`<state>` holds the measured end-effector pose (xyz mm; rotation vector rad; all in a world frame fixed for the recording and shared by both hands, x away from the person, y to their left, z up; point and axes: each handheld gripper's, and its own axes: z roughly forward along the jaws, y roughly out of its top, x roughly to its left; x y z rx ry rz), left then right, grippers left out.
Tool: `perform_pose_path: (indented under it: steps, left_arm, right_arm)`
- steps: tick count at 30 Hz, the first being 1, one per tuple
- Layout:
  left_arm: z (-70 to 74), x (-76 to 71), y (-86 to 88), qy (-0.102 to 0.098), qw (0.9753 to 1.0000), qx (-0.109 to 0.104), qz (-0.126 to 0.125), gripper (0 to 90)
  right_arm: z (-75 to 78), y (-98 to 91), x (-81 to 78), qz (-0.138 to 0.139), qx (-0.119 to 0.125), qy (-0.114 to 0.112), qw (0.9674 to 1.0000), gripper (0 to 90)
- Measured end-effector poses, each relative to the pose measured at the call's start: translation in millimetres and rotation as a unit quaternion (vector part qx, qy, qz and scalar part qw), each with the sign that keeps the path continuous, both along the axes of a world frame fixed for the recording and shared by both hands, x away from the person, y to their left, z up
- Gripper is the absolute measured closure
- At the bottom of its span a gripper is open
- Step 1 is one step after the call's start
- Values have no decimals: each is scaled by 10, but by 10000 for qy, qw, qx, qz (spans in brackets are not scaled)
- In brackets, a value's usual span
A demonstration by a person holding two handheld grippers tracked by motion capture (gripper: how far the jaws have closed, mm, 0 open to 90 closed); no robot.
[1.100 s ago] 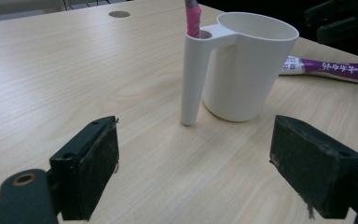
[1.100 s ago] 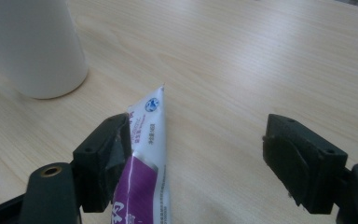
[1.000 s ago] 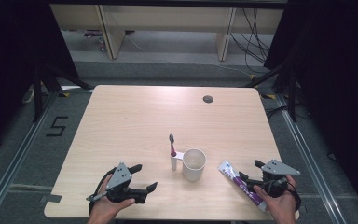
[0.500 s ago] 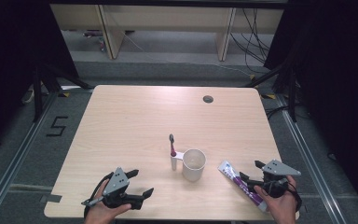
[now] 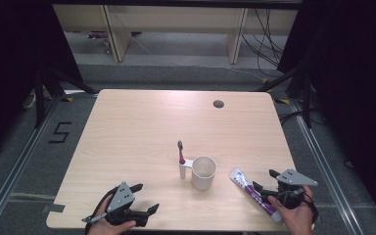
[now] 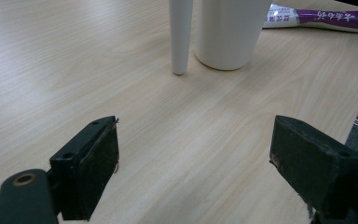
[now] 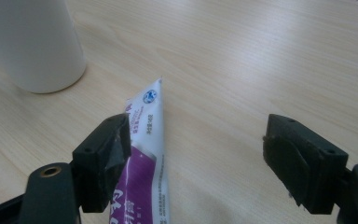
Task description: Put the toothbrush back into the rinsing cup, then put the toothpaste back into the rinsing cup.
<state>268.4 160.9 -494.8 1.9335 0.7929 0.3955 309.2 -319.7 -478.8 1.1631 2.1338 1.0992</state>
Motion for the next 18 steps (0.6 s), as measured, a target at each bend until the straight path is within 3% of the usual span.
perform_pose_path:
  steps: [12, 17, 18]
  left_arm:
    - [-20, -93, 22, 38, 10000, 71, 38, 151]
    - [-30, -80, 38, 105, 9999, 76, 100, 151]
    - [-36, -77, 36, 120, 9999, 60, 96, 151]
  right_arm:
    - [-7, 10, 6, 31, 10, -62, 10000, 243]
    - [22, 0, 3, 63, -13, -43, 10000, 233]
    - [45, 16, -5, 107, 22, 48, 9999, 212]
